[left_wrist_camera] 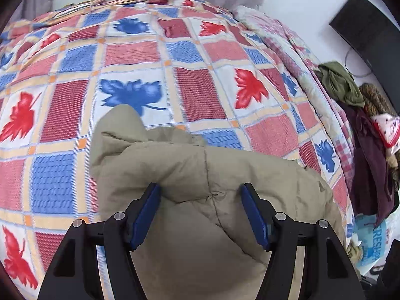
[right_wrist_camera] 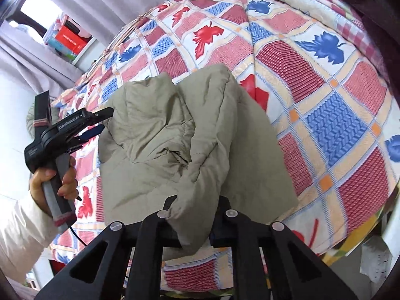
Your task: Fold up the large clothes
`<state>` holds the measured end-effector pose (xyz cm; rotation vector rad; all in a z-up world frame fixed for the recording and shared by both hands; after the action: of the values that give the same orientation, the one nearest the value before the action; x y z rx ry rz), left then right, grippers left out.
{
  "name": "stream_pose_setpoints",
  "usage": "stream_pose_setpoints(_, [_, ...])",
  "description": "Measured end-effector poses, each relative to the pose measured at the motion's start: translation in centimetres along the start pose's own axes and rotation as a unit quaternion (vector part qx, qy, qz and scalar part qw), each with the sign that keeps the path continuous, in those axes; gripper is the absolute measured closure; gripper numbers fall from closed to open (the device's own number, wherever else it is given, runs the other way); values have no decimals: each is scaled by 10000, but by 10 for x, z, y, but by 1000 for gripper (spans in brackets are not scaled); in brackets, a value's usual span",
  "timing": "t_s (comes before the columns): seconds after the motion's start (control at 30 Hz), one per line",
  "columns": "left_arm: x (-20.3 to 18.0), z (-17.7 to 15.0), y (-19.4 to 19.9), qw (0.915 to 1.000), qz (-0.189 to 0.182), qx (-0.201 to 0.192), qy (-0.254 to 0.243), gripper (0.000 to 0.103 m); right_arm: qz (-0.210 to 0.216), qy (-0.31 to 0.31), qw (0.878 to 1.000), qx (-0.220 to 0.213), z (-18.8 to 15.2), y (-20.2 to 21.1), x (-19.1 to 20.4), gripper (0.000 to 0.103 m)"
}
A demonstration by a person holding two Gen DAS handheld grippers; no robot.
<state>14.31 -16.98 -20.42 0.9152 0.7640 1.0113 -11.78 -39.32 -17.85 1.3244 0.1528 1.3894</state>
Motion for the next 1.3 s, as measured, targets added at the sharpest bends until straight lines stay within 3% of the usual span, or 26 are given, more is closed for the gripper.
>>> stream_pose_setpoints(0.17, [-64,0,-22,9990,-156,20,-411,36,-271,-462,9986,10,-10,2,-36,89])
stream_pose_setpoints(0.27, [-86,0,-31,9983,-133,88,-553,36,-218,-864,9960,17,-19,-2,-66,89])
stream_pose_setpoints(0.37, [-93,-2,-38,9981,-56,124,-608,36,-168,-944,9954,60,-24,-10,-84,88])
stream_pose_setpoints(0.53, [-87,-5,-43,9980,0,156,-613,36,493,-1573,9862,152,-18,5,-97,86])
stream_pose_setpoints(0.7, [-84,-5,-44,9981,-22,145,-592,36,569,-1125,9919,-184,6,50,-77,80])
stream_pose_setpoints(0.77, [-84,-5,-44,9982,-22,148,-587,36,722,-990,9921,-280,23,54,-70,70])
stream_pose_setpoints(0.8, [-84,-5,-44,9981,-24,143,-596,36,814,-924,9919,-317,34,51,-66,52])
stream_pose_setpoints(0.83, [-84,-5,-43,9981,-25,142,-594,36,891,-858,9917,-352,42,46,-63,41])
stream_pose_setpoints(0.93, [-84,-6,-43,9981,-16,137,-606,36,1076,-730,9913,-214,72,10,-50,41])
stream_pose_setpoints(1.0, [-84,-6,-44,9980,-20,135,-611,35,1019,-751,9919,-130,89,-15,-45,46])
stream_pose_setpoints(1.07, [-83,-5,-43,9981,23,118,-611,35,916,-853,9921,1,100,-41,-41,66])
stream_pose_setpoints(1.23, [-61,-1,-15,9990,225,-68,-367,36,-309,-475,9978,344,101,-76,-48,101])
stream_pose_setpoints(1.3, [-47,-3,-2,9992,242,-99,-318,36,-507,-441,9963,530,94,-83,-59,103])
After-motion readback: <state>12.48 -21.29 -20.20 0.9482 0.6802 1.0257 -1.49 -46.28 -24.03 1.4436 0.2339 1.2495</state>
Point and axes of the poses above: each gripper's, at about its wrist camera, not at the fingertips, and y roughly against the way its jaws point, x to its left, z to its top, the point moved 1 cm from there along -y, roughly the way its jaws point, and after that the axes turned 15 degrees about z, right-handed, at the moved point
